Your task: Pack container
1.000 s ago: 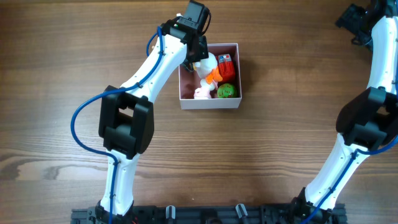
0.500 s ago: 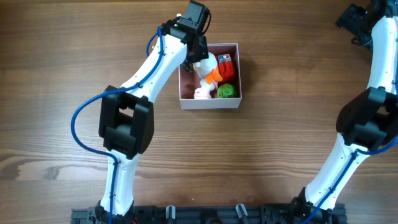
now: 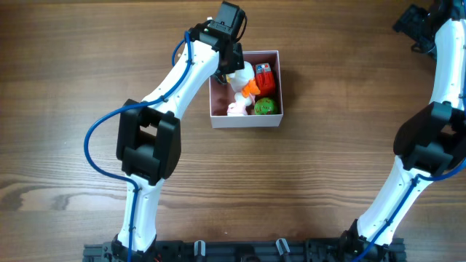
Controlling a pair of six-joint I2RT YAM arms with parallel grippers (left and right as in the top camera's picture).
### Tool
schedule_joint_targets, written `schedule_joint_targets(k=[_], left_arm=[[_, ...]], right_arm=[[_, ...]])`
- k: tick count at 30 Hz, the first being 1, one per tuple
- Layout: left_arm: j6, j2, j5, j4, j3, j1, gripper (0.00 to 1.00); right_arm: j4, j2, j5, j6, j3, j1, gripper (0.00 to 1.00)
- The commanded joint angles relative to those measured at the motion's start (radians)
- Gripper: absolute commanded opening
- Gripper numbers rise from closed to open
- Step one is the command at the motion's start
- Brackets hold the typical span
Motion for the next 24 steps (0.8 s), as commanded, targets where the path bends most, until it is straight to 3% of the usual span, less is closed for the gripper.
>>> schedule_joint_targets(k=[1,10,20,24], left_arm=[[0.019,0.034,0.019,-0.008,0.012,-0.008,0.04],[0.069,-0.038,0.016,0.008,0.012,0.004,0.04],[0.069,-0.243,0.016,0.024,0.012,0.006,0.04],[0.069,-0.34,-0.071,0.024,0.012,0.028,0.1]], right_arm=[[0.003,0.008,-0.005,0.004,0.001,0.001,1.0],[0.003,0.008,-0.005,0.004,0.001,0.001,1.0],[0.003,0.008,-0.005,0.004,0.001,0.001,1.0],[0.003,0.008,-0.005,0.004,0.001,0.001,1.0]])
